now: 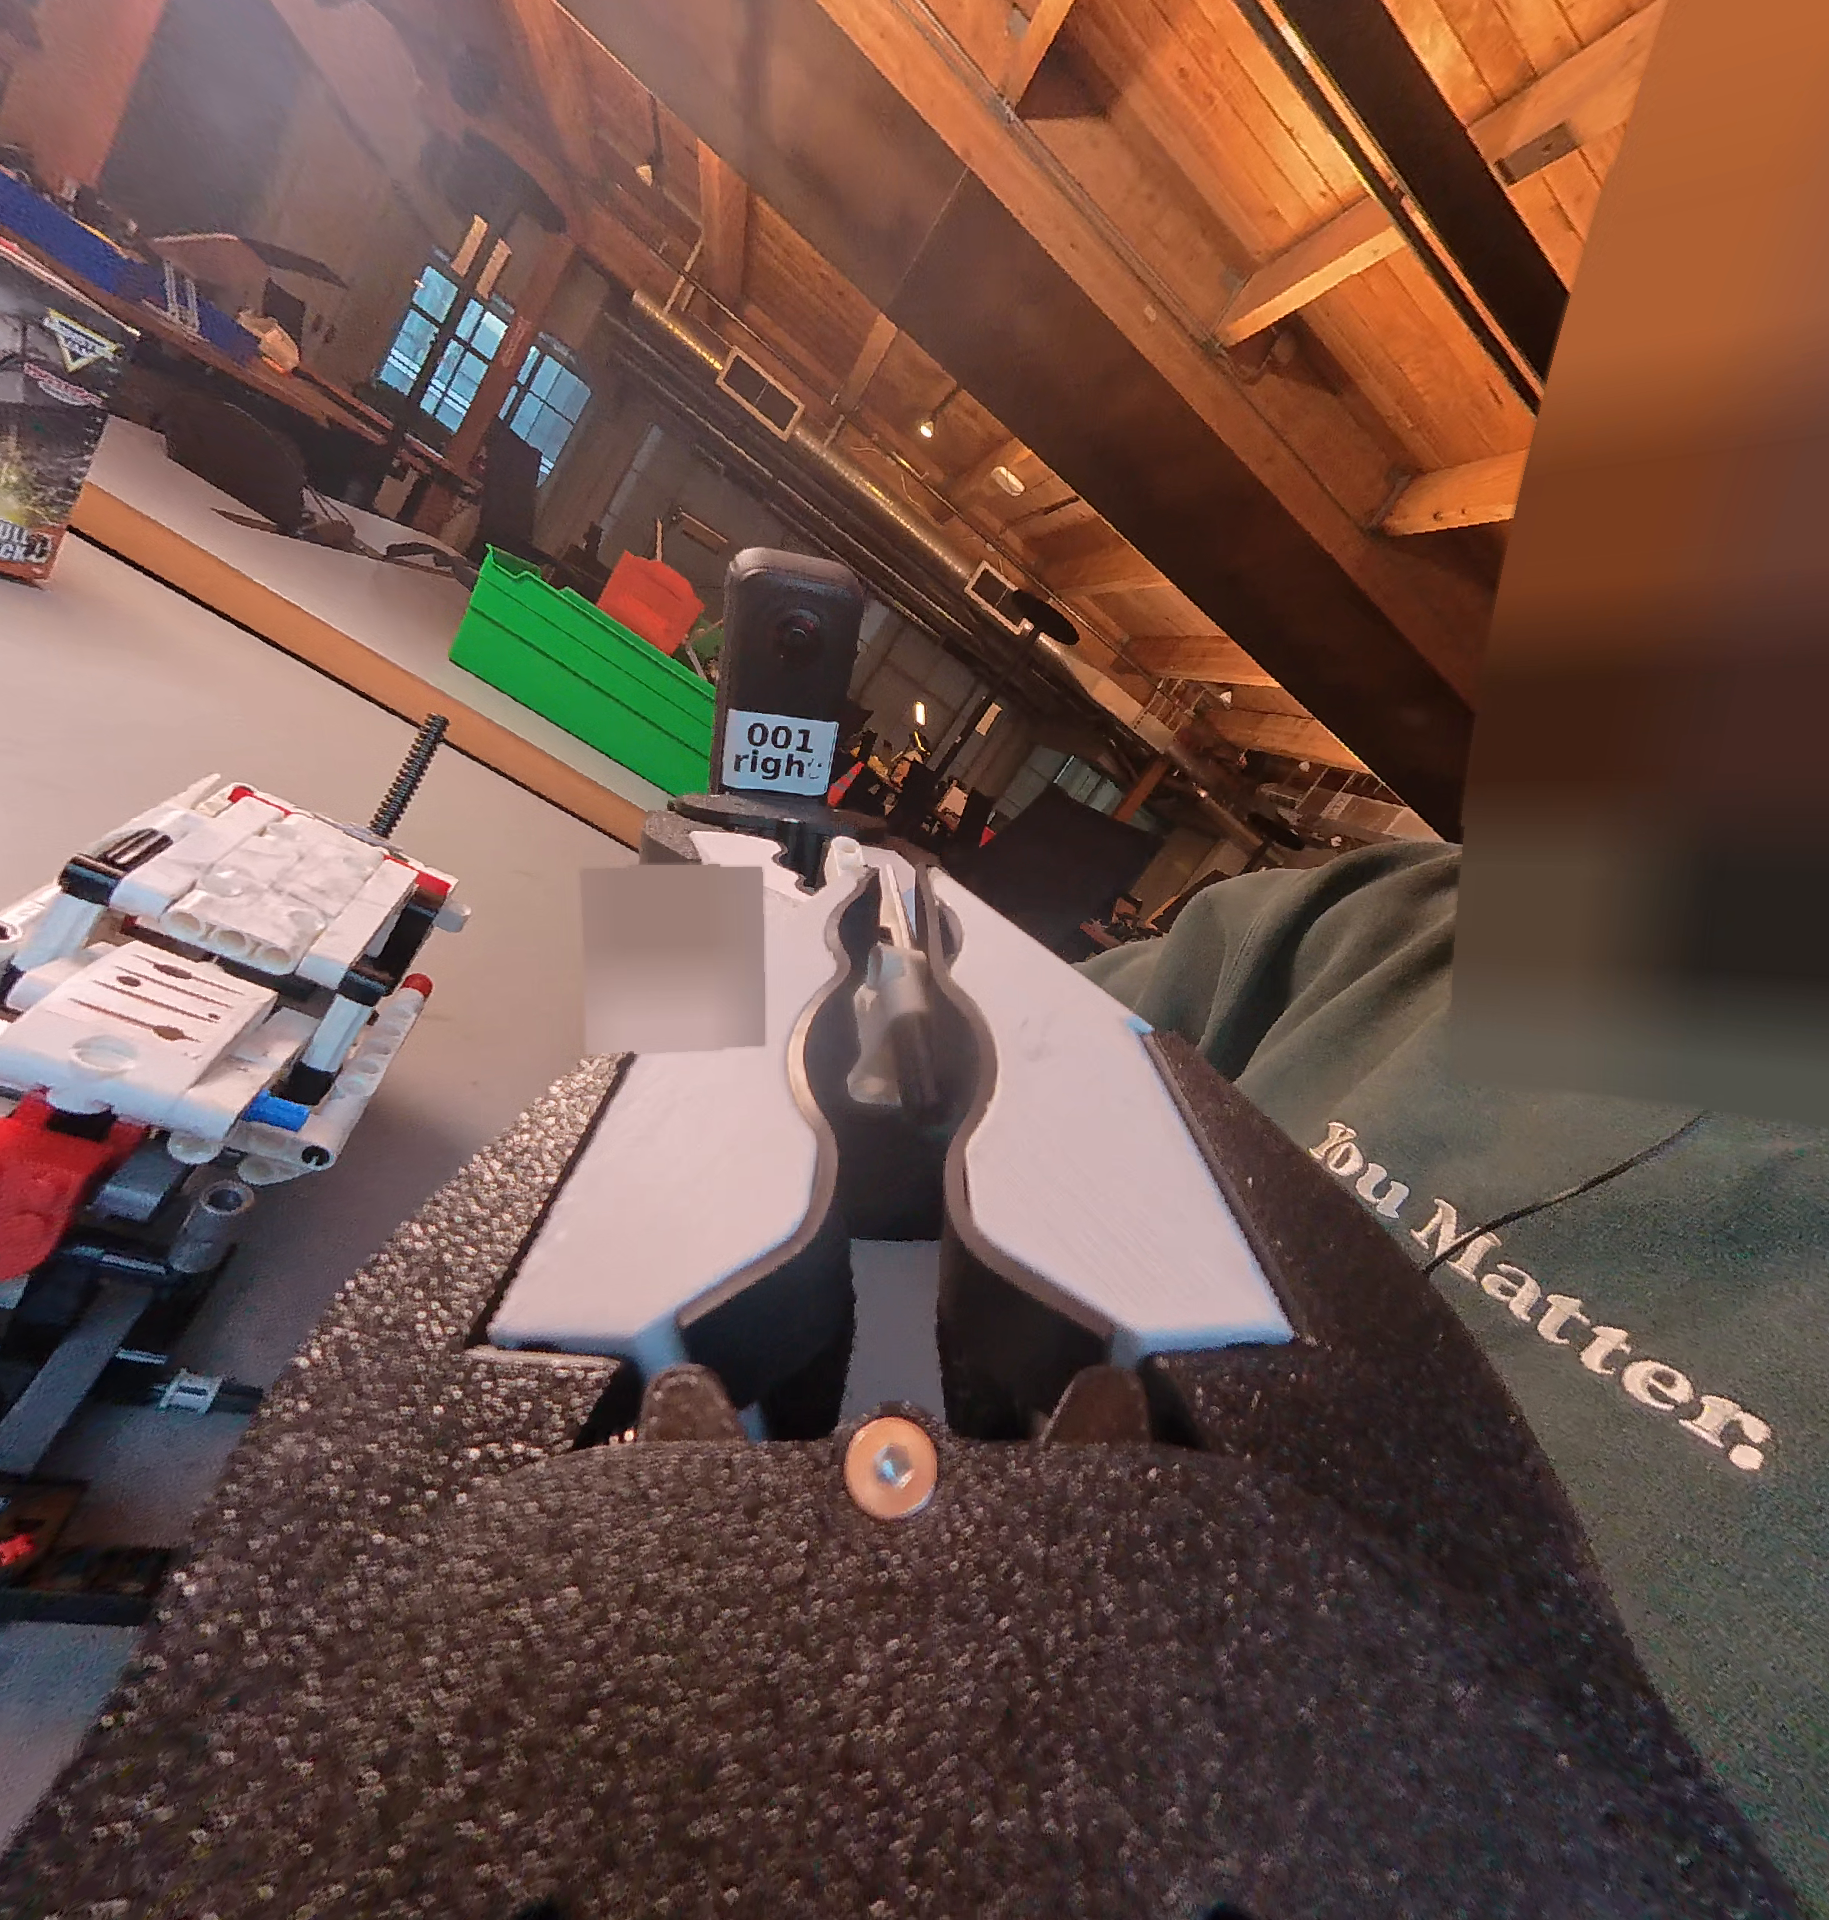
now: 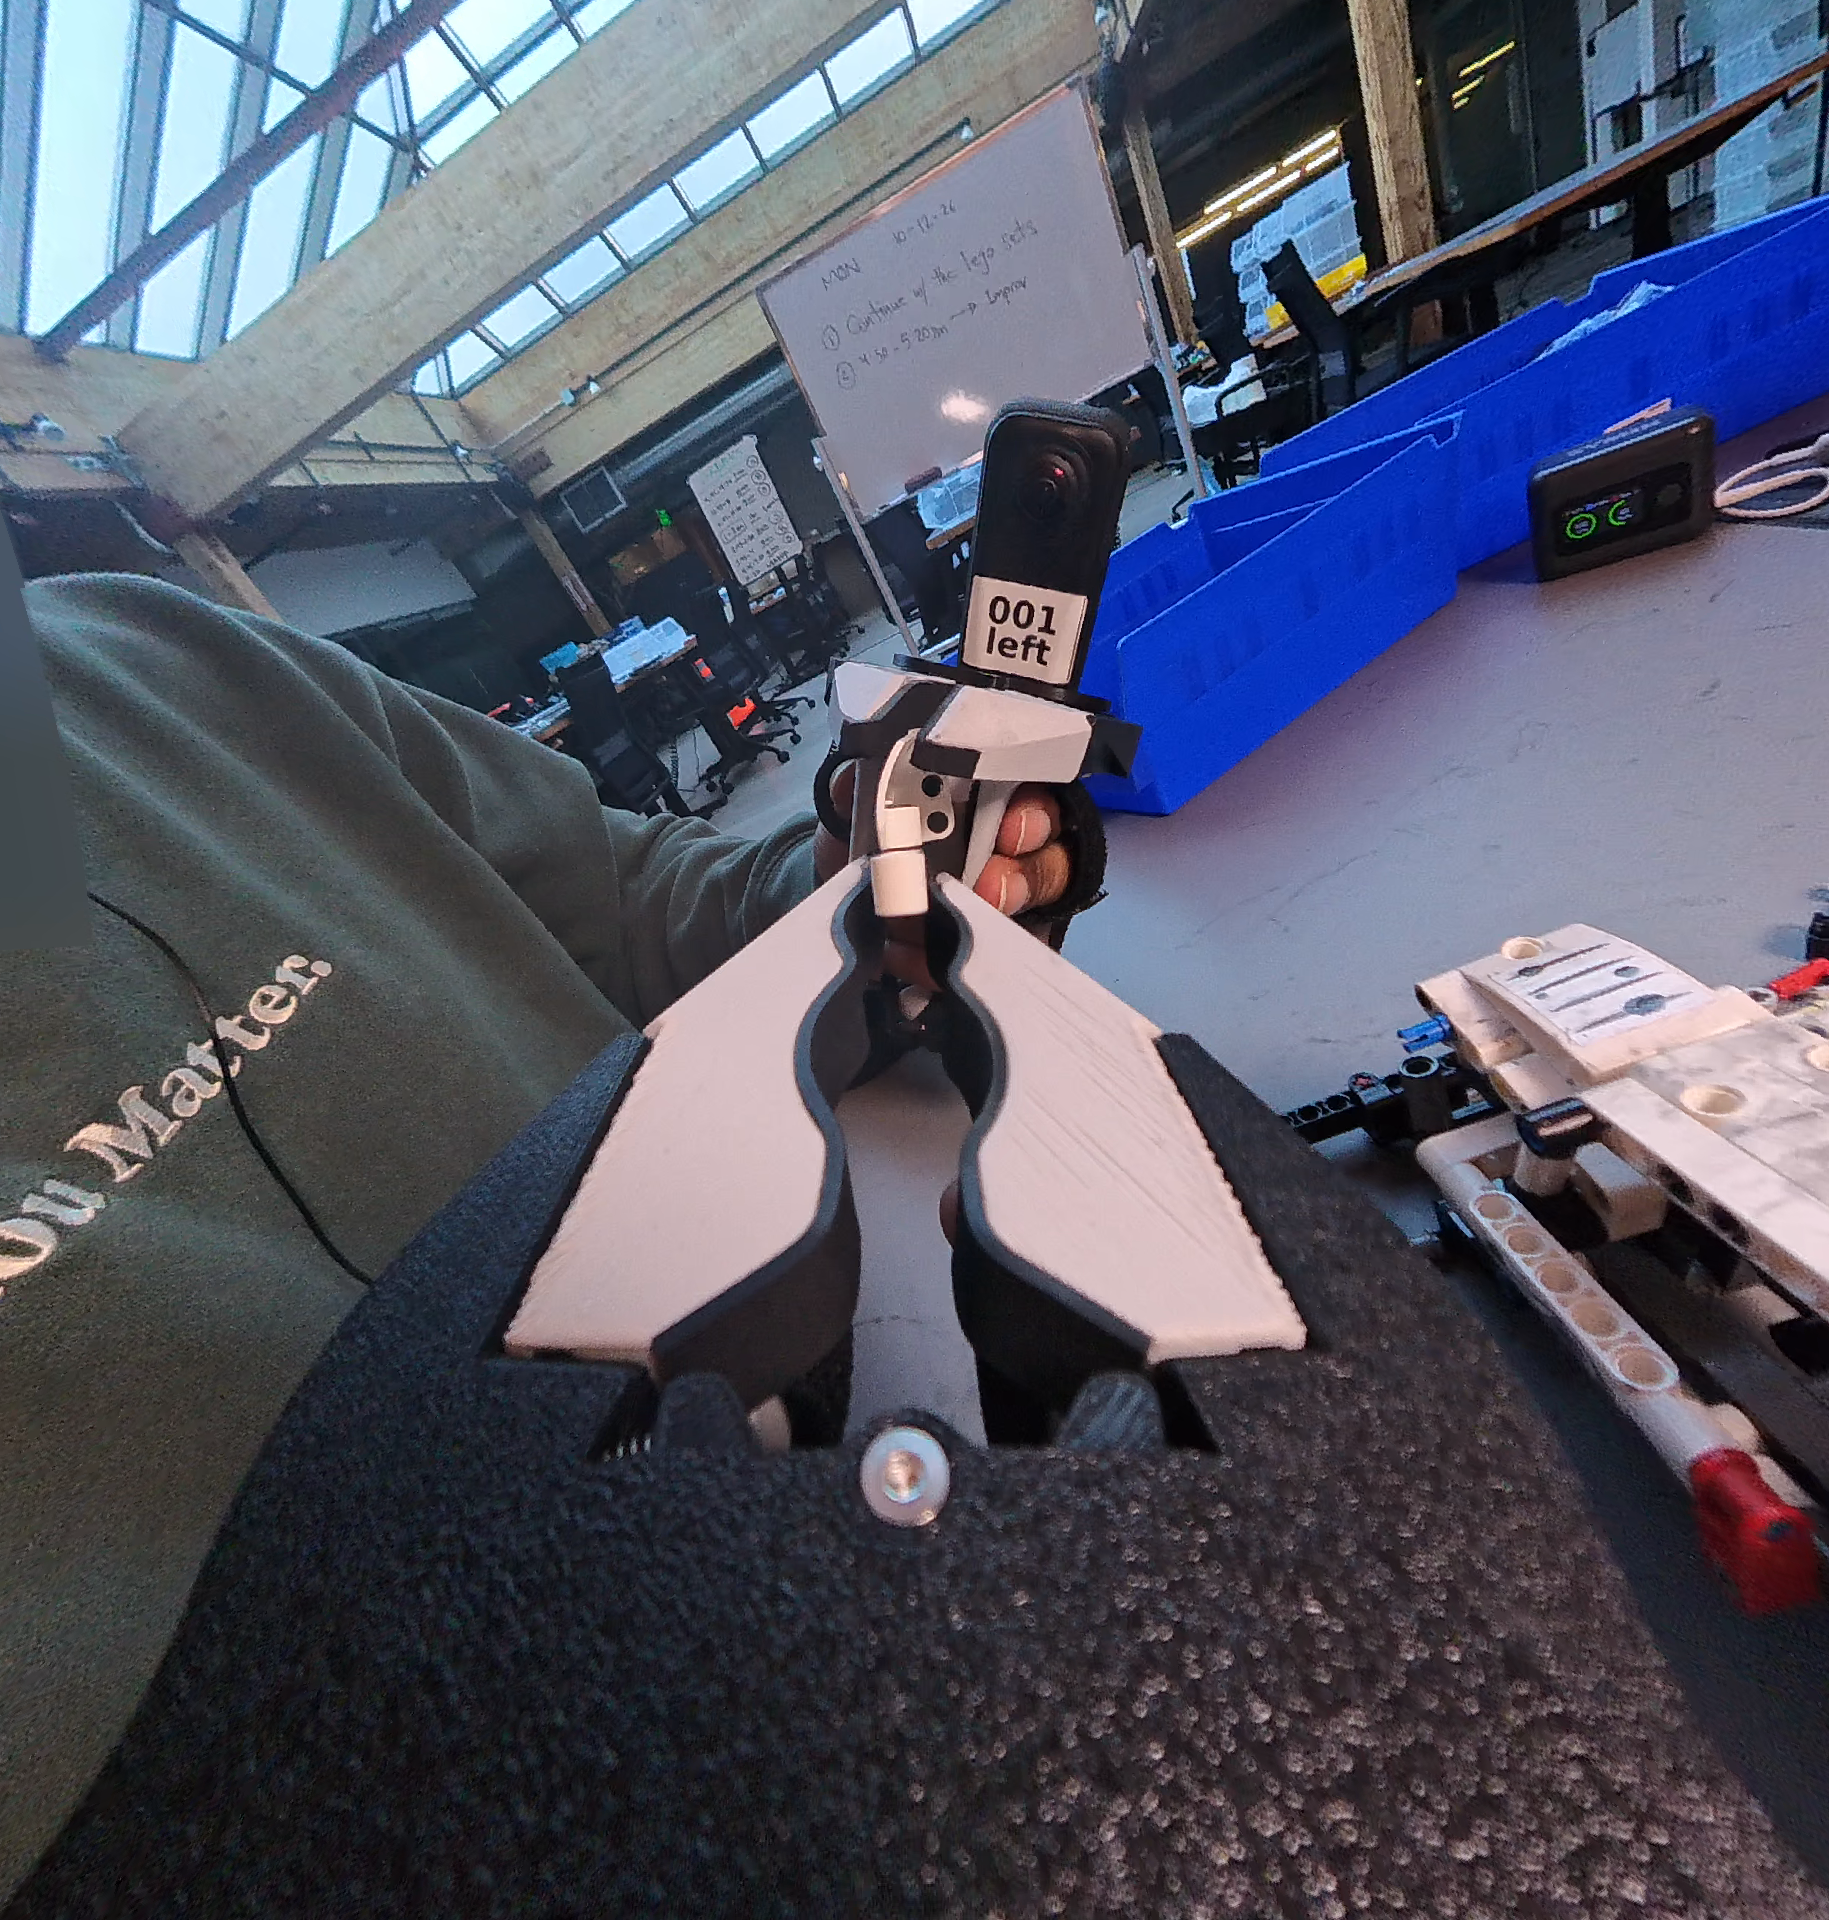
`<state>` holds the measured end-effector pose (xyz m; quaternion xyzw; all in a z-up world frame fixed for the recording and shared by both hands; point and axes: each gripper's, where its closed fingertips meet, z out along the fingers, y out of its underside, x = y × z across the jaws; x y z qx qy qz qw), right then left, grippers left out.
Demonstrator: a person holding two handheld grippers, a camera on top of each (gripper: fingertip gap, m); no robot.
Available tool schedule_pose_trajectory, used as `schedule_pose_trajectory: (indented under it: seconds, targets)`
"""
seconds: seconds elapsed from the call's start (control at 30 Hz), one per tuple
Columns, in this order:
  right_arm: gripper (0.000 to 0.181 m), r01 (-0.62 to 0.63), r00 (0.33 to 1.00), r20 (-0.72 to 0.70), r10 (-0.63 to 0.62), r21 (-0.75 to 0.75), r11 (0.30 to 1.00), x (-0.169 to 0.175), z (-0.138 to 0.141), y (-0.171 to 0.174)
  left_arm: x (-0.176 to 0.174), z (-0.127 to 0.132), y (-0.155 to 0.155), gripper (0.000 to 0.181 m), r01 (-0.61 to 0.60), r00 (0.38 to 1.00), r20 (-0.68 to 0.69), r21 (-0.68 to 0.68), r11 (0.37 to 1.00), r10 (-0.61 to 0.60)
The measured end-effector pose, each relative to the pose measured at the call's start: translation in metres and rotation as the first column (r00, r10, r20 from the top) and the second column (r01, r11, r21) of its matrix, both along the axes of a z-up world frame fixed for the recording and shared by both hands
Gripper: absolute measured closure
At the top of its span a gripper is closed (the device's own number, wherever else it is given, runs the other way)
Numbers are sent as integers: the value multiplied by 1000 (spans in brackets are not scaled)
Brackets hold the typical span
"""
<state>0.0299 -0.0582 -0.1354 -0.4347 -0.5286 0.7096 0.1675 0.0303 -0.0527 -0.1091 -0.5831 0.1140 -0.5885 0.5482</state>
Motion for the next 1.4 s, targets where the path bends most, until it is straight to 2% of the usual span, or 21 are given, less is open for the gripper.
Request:
schedule_pose_trajectory:
  seconds: [0.07,0.13,0.27,0.33,0.4,0.5,0.67,0.77,1.07,1.17,1.23,1.4]
  targets:
    - [174,-9,1000,4,9,33,999,2,-2,-1,3,-3,-2,176,38,999,-6,-10,999,-39]
    - [175,3,999,42,-6,83,997,4,-11,0,7,-16,-5,175,83,986,-143,-31,996,-87]
    - [175,-11,989,148,-10,145,989,3,-24,0,9,-46,-5,167,28,896,-444,-6,1000,-28]
    - [175,-23,981,193,-11,173,985,5,-30,-1,10,-55,-7,167,27,851,-525,3,1000,-21]
    - [174,-32,975,222,-9,180,983,8,-32,-1,13,-59,-9,169,43,832,-554,-5,999,-39]
    - [174,-34,980,199,-7,200,979,13,-25,1,21,-59,-12,171,83,852,-517,-26,996,-85]
    - [175,-57,989,141,51,41,998,16,-8,0,35,-50,-11,174,113,935,-333,-40,993,-120]
    - [174,-52,994,98,50,11,999,15,-3,-1,39,-44,-11,174,139,965,-217,-54,989,-147]
    - [174,-18,992,128,3,109,994,12,-15,0,37,-53,-6,174,73,949,-302,-55,996,-86]
    - [175,-35,988,155,21,87,996,13,-18,1,31,-50,-6,170,54,944,-325,-35,998,-63]
    - [175,-48,985,167,34,81,996,14,-19,0,31,-50,-10,164,78,939,-332,-43,996,-88]
    - [175,-89,985,154,76,75,993,17,-17,-7,32,-49,-14,173,123,950,-281,-70,990,-138]
